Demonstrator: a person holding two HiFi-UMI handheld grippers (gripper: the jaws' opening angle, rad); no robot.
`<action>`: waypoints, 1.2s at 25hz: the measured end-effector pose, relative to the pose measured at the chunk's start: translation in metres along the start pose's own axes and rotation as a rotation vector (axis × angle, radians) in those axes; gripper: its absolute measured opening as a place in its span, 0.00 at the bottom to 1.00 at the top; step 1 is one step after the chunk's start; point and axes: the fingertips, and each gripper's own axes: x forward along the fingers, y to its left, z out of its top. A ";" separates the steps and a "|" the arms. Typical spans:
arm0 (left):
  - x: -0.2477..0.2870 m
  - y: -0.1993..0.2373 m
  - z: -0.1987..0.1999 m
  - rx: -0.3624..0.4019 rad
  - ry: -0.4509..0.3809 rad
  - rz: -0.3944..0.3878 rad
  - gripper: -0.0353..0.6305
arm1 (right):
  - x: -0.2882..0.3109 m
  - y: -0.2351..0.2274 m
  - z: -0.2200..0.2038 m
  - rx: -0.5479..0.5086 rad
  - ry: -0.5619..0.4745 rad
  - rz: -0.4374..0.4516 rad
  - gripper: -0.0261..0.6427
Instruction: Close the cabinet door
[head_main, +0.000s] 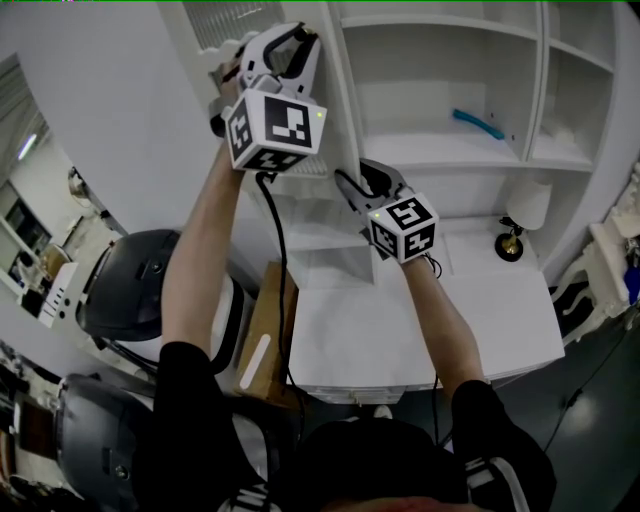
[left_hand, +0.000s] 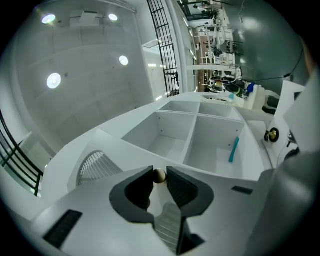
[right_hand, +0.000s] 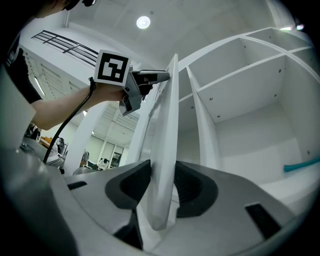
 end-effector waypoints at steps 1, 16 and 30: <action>0.001 -0.001 -0.001 -0.011 0.001 -0.003 0.19 | 0.001 -0.002 -0.001 -0.002 -0.004 0.001 0.26; 0.023 -0.006 -0.013 -0.017 0.018 0.006 0.19 | 0.008 -0.021 -0.003 -0.141 -0.005 -0.067 0.29; 0.041 -0.012 -0.020 -0.007 0.019 -0.009 0.19 | -0.002 -0.029 0.004 -0.324 -0.044 -0.202 0.22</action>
